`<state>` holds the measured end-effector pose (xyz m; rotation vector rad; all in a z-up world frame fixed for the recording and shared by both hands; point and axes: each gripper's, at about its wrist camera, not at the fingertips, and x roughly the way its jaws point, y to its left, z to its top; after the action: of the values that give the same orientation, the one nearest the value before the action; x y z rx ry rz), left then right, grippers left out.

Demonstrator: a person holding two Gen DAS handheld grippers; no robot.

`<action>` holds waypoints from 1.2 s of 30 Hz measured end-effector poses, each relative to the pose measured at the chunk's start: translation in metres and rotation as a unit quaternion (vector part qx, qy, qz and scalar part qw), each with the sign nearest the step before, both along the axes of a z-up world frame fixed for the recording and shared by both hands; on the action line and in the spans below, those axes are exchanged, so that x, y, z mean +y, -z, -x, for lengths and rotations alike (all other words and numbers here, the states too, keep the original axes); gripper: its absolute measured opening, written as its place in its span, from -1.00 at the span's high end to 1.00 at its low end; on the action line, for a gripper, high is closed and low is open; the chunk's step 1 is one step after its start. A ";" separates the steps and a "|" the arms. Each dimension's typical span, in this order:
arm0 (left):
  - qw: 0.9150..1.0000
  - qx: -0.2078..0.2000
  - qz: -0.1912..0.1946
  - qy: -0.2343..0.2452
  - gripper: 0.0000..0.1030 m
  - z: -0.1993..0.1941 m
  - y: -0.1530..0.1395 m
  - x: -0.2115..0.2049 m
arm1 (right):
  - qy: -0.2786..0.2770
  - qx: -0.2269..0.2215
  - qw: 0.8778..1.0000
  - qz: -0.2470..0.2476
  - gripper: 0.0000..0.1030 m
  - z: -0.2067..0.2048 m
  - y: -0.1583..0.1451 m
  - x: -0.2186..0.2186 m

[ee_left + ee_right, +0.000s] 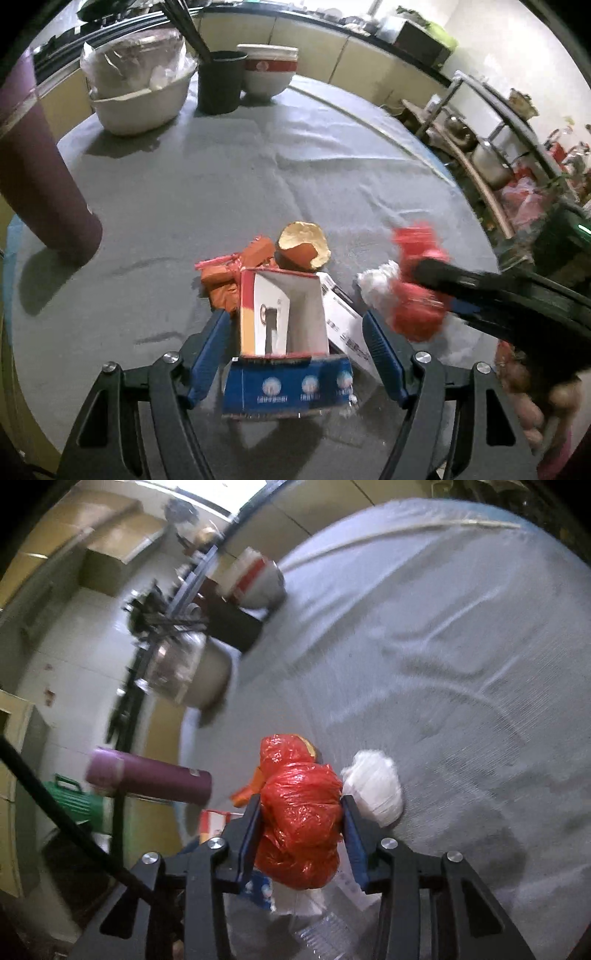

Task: Collect trash
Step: 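Grasp the red plastic bag with right tool while left grasps the red-white carton, then carry both items to the red basket and release them inside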

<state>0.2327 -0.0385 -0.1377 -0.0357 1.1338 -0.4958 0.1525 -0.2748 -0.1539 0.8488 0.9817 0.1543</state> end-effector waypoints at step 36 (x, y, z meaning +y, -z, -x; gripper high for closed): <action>0.977 -0.107 0.064 0.171 0.00 0.160 -0.088 -0.153 | 0.193 -0.102 0.966 0.139 0.14 0.276 -0.043 -0.151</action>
<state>0.0724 -0.1913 -0.0498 0.1016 0.8976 -0.8581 -0.1236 -0.4254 -0.1105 0.7334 0.6126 -0.2230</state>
